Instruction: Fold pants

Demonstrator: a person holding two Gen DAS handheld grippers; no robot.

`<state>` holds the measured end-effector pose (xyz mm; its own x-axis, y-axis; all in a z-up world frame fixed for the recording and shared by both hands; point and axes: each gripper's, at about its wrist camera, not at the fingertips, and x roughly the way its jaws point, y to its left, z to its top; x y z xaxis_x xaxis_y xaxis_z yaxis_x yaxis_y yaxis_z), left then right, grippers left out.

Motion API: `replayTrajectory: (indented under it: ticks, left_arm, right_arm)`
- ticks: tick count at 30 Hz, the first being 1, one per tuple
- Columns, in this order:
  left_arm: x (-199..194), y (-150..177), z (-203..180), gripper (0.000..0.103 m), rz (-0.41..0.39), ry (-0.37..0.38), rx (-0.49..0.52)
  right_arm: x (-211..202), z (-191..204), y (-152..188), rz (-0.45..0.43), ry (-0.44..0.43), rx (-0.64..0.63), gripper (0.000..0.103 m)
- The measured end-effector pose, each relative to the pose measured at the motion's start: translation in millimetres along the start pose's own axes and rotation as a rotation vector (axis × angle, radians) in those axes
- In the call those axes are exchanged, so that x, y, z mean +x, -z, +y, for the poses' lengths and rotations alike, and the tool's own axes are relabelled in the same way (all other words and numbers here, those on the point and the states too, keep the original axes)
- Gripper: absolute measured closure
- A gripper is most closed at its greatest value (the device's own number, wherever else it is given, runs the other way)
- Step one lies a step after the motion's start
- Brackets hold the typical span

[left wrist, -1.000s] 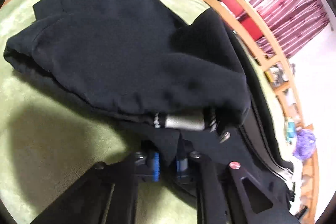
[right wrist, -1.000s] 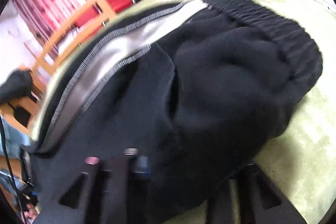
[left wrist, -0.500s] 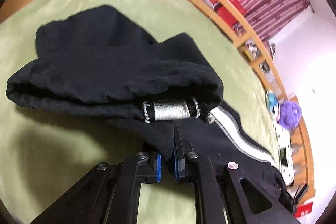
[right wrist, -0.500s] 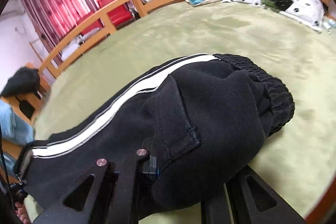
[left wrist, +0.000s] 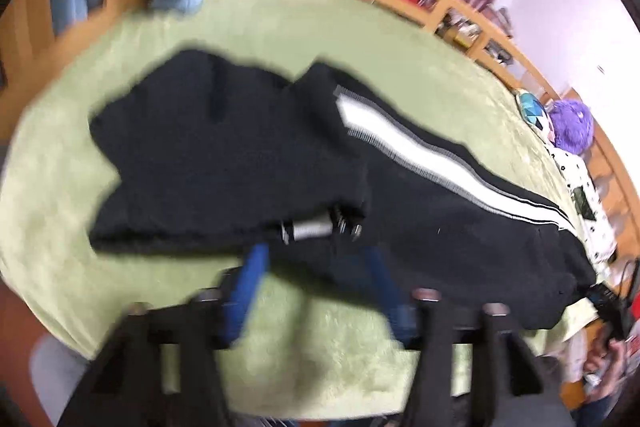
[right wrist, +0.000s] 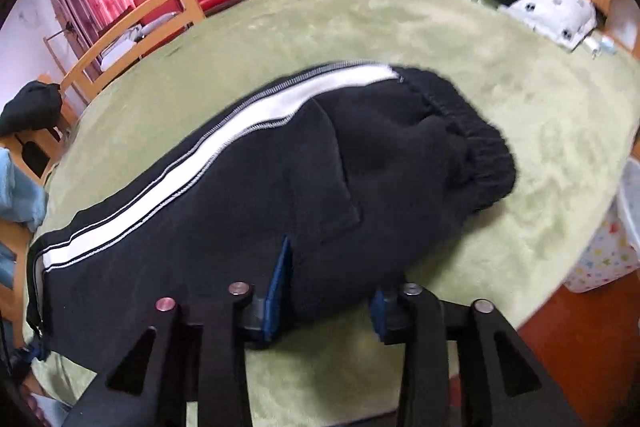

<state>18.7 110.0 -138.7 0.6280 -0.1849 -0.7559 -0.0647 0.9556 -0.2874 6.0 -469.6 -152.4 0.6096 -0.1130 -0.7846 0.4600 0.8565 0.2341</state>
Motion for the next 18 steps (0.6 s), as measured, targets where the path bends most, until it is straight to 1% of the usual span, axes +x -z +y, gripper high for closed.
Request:
replayTrajectory:
  ticks: [1, 4, 5, 7, 8, 9, 10, 11, 12, 13, 14, 15, 16, 18]
  left_arm:
    - [-3.1, -3.9, -3.4, 0.043, -0.022, -0.002, 0.024]
    - [5.8, -20.5, -25.3, 0.040, -0.056, 0.006, 0.076]
    - [11.0, -24.2, -29.0, 0.040, -0.068, -0.013, 0.085]
    - [26.6, -30.8, -41.4, 0.040, -0.089, -0.076, 0.129]
    - [37.1, -31.4, -49.3, 0.040, -0.099, -0.139, 0.171]
    - [49.7, -31.9, -56.5, 0.041, -0.088, -0.210, 0.209]
    - [58.6, -30.1, -60.0, 0.041, -0.073, -0.218, 0.230]
    - [62.2, -28.7, -58.4, 0.051, -0.062, -0.207, 0.233]
    - [63.7, -26.9, -53.2, 0.074, -0.048, -0.205, 0.226]
    - [65.7, -33.0, -49.7, 0.076, -0.035, -0.180, 0.205]
    - [61.8, -40.5, -41.3, 0.083, -0.045, -0.109, 0.169]
    - [56.0, -50.8, -31.9, 0.087, -0.071, -0.062, 0.130]
    - [48.5, -65.7, -21.6, 0.087, -0.109, -0.052, 0.095]
    - [39.8, -94.6, -7.8, 0.087, -0.171, -0.081, 0.075]
  right_arm:
    - [-6.6, 2.0, 3.9, -0.011, -0.004, 0.011, 0.057]
    - [-20.0, 5.3, 11.9, -0.037, -0.001, 0.044, 0.057]
    - [-25.9, 2.8, 15.1, -0.041, -0.004, 0.054, 0.057]
    - [-35.9, 2.7, 19.9, -0.046, -0.030, 0.068, 0.057]
    - [-40.2, 2.8, 21.4, -0.046, -0.030, 0.071, 0.057]
    - [-49.5, 4.7, 23.8, -0.055, -0.021, 0.069, 0.057]
    - [-51.9, 8.7, 18.8, -0.062, -0.017, 0.062, 0.057]
    - [-61.4, 11.3, 20.9, -0.080, -0.004, 0.046, 0.057]
    - [-67.2, 13.1, 21.6, -0.094, 0.009, 0.036, 0.056]
    - [-72.5, 15.7, 21.9, -0.107, 0.033, 0.024, 0.054]
    - [-76.2, 18.1, 21.7, -0.112, 0.054, 0.014, 0.053]
    - [-79.9, 21.0, 22.6, -0.117, 0.076, 0.005, 0.053]
    - [-82.0, 23.9, 23.5, -0.122, 0.085, -0.001, 0.053]
    - [-80.5, 28.7, 24.9, -0.122, 0.092, -0.006, 0.053]
